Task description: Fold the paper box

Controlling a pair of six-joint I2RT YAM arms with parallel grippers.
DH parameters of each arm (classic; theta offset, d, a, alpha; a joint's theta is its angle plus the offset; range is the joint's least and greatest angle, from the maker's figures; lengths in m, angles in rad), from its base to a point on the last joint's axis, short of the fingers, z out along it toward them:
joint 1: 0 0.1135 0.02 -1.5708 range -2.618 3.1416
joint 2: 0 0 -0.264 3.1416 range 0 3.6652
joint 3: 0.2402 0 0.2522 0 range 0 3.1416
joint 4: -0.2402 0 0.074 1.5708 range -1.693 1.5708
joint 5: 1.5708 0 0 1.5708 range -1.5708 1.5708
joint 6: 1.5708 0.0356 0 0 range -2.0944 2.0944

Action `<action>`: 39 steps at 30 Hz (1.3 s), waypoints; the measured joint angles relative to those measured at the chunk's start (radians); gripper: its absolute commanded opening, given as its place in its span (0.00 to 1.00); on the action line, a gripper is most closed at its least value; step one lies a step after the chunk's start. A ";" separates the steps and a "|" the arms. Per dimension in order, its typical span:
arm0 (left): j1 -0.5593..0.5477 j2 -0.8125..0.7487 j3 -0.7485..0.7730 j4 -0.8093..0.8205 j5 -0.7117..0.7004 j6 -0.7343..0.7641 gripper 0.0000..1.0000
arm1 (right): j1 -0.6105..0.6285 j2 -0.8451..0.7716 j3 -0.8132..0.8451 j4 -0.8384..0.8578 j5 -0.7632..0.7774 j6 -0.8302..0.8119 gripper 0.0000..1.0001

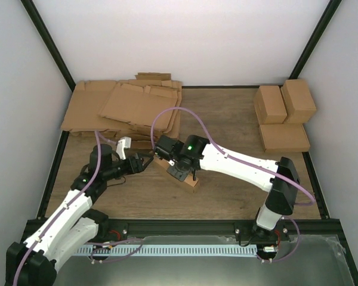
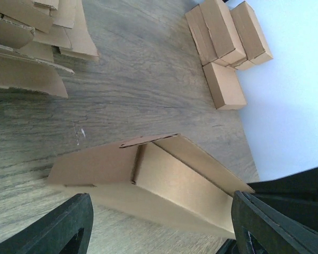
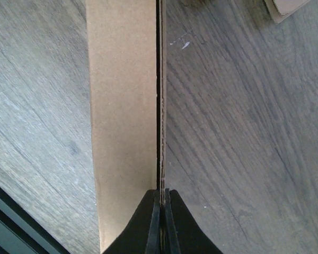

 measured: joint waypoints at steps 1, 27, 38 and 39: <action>0.000 -0.011 0.002 -0.014 -0.003 0.000 0.74 | 0.000 0.000 0.000 0.000 0.005 -0.013 0.02; 0.000 0.096 0.009 -0.054 -0.024 0.055 0.62 | -0.003 0.001 -0.016 0.077 -0.069 -0.102 0.51; 0.000 0.113 0.032 -0.088 -0.041 0.078 0.53 | -0.004 0.001 -0.083 0.110 -0.089 -0.108 0.46; 0.000 0.113 0.048 -0.111 -0.050 0.089 0.53 | -0.005 0.001 -0.084 0.115 -0.089 -0.109 0.45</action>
